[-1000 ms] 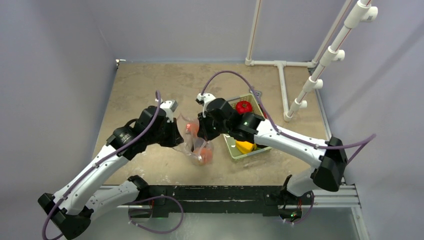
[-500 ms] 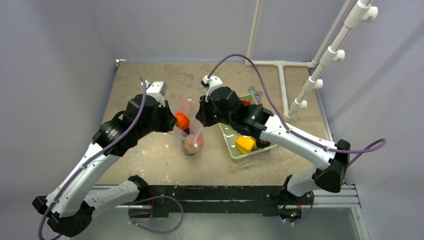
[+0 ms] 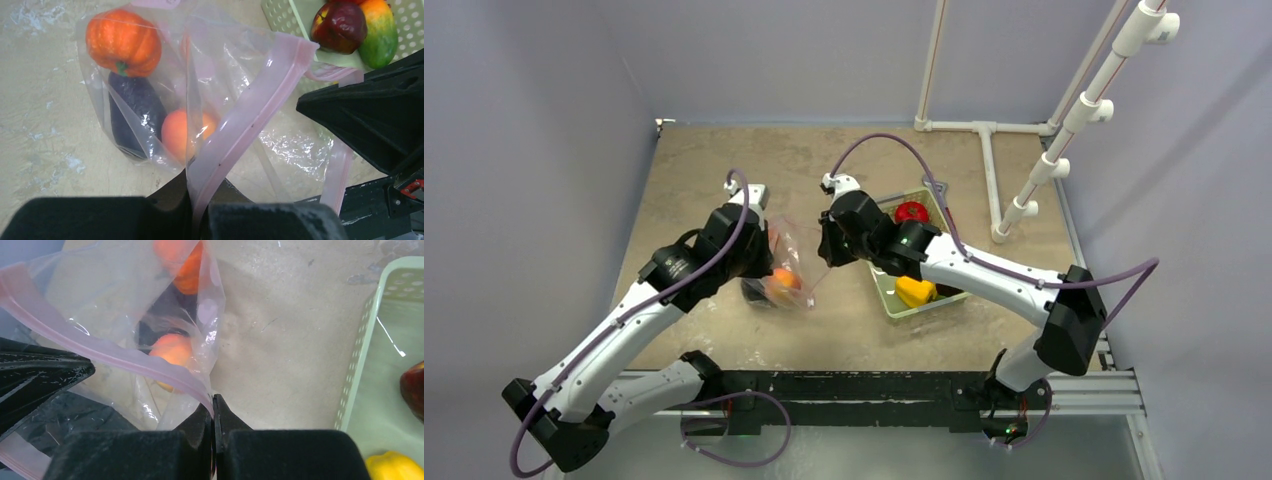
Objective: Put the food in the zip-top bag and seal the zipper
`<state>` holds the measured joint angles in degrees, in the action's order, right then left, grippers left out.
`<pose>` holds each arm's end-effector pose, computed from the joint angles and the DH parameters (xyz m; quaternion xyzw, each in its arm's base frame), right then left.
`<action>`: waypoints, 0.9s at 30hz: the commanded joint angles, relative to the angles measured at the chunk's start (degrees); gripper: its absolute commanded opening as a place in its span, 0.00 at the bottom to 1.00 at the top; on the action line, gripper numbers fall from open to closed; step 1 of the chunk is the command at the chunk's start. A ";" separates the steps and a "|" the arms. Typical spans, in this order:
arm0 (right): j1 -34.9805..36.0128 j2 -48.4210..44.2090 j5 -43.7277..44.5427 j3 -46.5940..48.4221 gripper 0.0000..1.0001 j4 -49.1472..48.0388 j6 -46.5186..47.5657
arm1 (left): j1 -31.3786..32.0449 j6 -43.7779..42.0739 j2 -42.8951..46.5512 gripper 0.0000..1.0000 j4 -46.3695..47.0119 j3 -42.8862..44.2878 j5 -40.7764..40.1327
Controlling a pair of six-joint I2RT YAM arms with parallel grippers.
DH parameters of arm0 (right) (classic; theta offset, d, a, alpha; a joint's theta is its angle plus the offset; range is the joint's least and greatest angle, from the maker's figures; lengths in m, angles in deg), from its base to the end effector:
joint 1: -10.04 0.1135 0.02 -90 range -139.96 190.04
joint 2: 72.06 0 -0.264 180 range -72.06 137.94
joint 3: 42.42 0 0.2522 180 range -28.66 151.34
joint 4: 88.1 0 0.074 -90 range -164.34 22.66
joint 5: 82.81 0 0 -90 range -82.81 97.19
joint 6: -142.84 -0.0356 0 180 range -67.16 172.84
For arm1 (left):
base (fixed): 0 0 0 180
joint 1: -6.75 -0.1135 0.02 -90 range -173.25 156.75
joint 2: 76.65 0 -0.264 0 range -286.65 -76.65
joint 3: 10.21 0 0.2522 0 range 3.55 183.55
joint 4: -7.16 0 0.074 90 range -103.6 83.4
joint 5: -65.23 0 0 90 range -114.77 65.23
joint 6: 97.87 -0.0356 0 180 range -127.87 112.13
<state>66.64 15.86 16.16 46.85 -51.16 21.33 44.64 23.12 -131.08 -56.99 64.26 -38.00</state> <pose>0.1980 0.2902 0.3197 -0.1577 0.8733 0.2669 0.3759 0.1481 -0.1050 0.3390 0.0102 0.9158 -0.1315 0.3794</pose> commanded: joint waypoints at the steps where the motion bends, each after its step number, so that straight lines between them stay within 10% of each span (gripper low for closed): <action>1: -0.17 -2.75 -0.98 2.26 0.00 -3.21 -0.71 | -0.17 0.32 1.88 0.00 1.46 3.93 -1.34; 27: -1.45 8.28 -5.28 0.98 0.00 -20.09 -4.43 | -0.15 -15.70 -3.79 0.00 -2.69 16.62 -15.61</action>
<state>65.85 23.47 11.77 49.82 -67.62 18.80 44.64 10.83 -135.23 -64.46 82.77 -53.28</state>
